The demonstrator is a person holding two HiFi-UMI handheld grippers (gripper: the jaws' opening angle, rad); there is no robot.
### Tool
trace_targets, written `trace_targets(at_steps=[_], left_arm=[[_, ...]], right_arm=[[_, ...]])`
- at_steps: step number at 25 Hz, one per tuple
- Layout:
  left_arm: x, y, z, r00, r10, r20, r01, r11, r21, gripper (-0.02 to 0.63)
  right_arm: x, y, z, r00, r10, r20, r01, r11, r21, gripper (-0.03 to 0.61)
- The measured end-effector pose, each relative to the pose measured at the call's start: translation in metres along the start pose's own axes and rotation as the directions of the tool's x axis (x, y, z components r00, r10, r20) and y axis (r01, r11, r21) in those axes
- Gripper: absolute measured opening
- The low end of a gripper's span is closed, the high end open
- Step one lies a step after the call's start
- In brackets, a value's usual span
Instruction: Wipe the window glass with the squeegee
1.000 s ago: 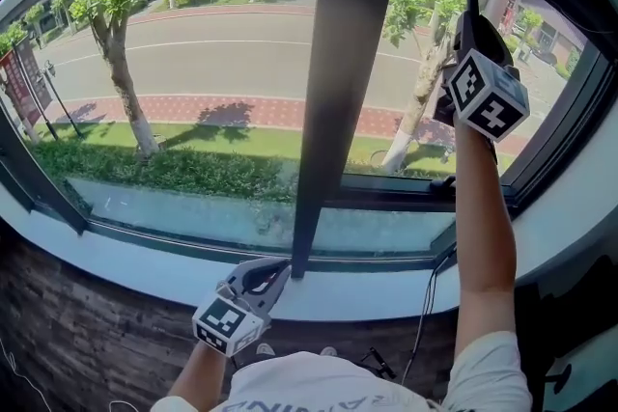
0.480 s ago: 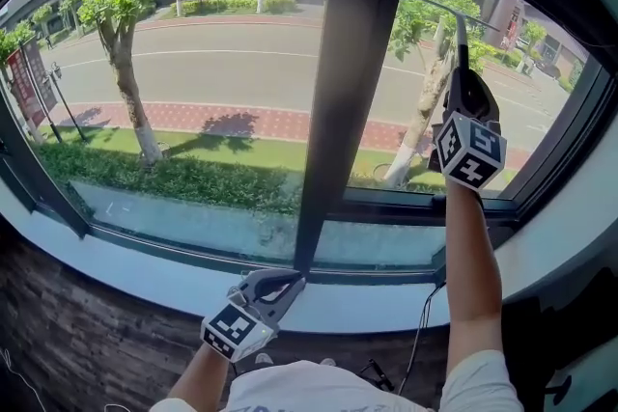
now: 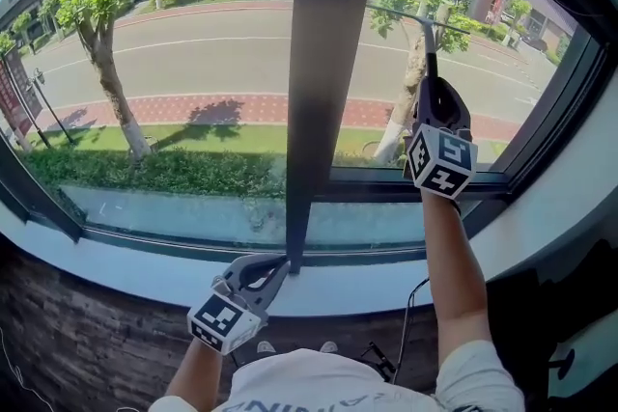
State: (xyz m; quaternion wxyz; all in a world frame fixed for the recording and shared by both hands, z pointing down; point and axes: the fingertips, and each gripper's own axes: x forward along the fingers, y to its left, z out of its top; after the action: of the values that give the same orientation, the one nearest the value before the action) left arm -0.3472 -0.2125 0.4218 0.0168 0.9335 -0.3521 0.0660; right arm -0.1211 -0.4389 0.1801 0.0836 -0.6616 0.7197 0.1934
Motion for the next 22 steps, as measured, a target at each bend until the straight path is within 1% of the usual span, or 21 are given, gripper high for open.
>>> trace_targets(at_steps=[5, 11, 16, 22], left_arm=[[0.003, 0.003, 0.001, 1.000, 0.006, -0.003, -0.006, 1.000, -0.012, 0.017], [0.002, 0.005, -0.005, 1.000, 0.017, -0.007, -0.017, 1.000, -0.019, 0.017], [0.004, 0.004, -0.009, 1.000, 0.007, -0.024, -0.007, 1.000, -0.015, 0.017], [0.003, 0.006, -0.008, 1.000, 0.006, -0.024, -0.006, 1.000, -0.011, 0.017]], right_arm=[[-0.012, 0.002, -0.027, 0.999, 0.012, -0.046, -0.013, 1.000, -0.009, 0.100], [-0.034, 0.011, -0.072, 0.993, 0.016, -0.117, -0.014, 1.000, 0.017, 0.100], [-0.050, 0.017, -0.107, 0.987, 0.016, -0.160, -0.011, 0.999, 0.033, 0.100], [-0.064, 0.022, -0.133, 0.979, 0.027, -0.202, -0.022, 0.999, 0.024, 0.100]])
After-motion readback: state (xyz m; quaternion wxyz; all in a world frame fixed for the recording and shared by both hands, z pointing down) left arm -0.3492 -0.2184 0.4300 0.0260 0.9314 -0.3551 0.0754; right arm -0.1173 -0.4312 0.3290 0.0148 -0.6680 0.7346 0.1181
